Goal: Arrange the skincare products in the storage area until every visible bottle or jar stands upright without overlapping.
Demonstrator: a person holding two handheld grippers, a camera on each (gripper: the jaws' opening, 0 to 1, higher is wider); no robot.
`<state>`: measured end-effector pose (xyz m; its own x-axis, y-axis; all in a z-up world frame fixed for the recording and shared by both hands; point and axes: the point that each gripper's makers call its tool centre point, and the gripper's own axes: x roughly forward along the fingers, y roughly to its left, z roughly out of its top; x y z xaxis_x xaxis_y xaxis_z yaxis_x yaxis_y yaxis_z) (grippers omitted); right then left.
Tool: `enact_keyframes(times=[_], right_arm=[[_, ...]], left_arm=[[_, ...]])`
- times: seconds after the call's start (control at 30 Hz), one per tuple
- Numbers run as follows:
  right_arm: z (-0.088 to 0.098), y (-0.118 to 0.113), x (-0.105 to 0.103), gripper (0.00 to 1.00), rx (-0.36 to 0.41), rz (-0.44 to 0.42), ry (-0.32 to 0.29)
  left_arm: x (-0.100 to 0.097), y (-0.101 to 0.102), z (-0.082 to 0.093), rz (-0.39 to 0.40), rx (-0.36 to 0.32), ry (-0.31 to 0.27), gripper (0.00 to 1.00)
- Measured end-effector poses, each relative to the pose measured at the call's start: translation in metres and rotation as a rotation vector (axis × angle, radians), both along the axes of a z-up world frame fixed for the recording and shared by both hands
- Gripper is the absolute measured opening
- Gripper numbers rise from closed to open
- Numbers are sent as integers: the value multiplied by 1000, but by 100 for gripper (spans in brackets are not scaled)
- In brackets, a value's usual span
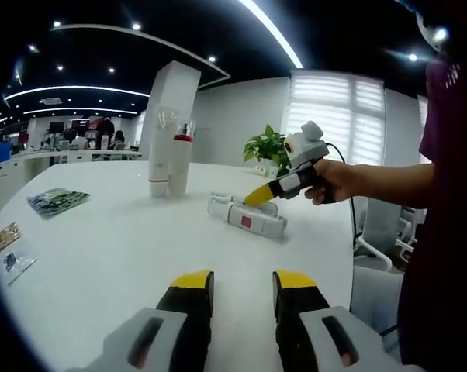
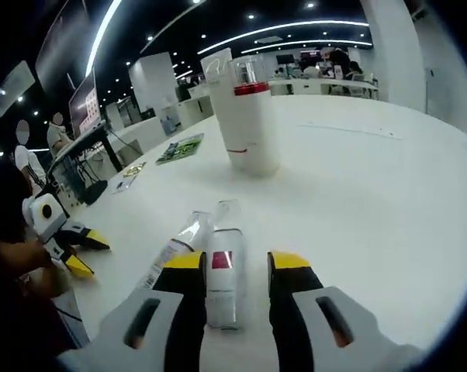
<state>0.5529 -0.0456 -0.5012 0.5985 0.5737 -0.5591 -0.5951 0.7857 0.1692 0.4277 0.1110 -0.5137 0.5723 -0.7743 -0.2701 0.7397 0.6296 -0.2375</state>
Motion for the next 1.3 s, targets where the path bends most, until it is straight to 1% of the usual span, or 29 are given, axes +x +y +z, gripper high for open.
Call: enact_keyframes(times=[0.17, 0.27, 0.3, 0.43, 0.5, 0.53, 0.6, 0.63, 0.67, 0.7, 0.73, 0.8, 0.83, 0.93, 0.97, 1.07, 1.1, 1.17, 1.2, 1.27, 1.3], right_arm=[[1, 1, 1, 31, -35, 34, -15], [3, 6, 3, 31, -86, 73, -32], [3, 8, 4, 31, -114, 89, -36], [0, 14, 10, 30, -175, 153, -46], [-3, 17, 10, 30, -212, 190, -38], [-5, 19, 10, 30, -218, 200, -32], [-12, 24, 6, 29, -242, 252, 10], [-14, 23, 5, 27, -256, 265, 25], [-15, 24, 8, 25, -265, 257, 9], [-17, 22, 8, 24, -292, 266, 6], [-18, 23, 8, 24, -303, 277, 4], [-17, 24, 10, 22, -305, 274, -10], [-18, 23, 9, 21, -306, 275, 4], [-18, 23, 7, 20, -296, 275, 9], [-18, 23, 6, 20, -273, 269, 22], [-16, 22, 7, 20, -239, 241, 19], [-15, 22, 7, 19, -235, 232, 6], [-9, 21, 8, 19, -224, 214, -22], [-7, 20, 8, 19, -221, 206, -34], [2, 18, 9, 19, -219, 190, -67], [10, 18, 8, 19, -202, 186, -89]], left_arm=[[0, 0, 0, -1, 0, 0, 31], [0, 0, 0, -1, 0, 0, 31], [0, 0, 0, -1, -1, 0, 31], [0, 0, 0, 0, -1, 0, 31], [0, 0, 0, 0, -2, 0, 31], [0, 0, 0, 0, -2, 1, 31], [0, 0, 0, 0, -1, 0, 31], [0, 0, 0, -1, 0, -1, 31], [0, 0, 0, -1, 1, -2, 31], [0, 0, 0, 0, 1, -3, 31], [0, 0, 0, 1, 0, -3, 31], [0, 0, 0, 2, -1, -1, 30], [0, 0, 0, 3, -1, -2, 30], [1, 1, 1, 5, -2, -3, 30], [1, 1, 1, 6, -4, -2, 30], [2, 1, 2, 11, -27, 18, 30], [2, 2, 3, 18, -35, 27, 30], [7, 6, 4, 58, -67, 61, 30], [12, 10, 4, 97, -86, 70, 29], [15, 14, 6, 123, -100, 77, 28], [16, 15, 9, 133, -120, 84, 28]])
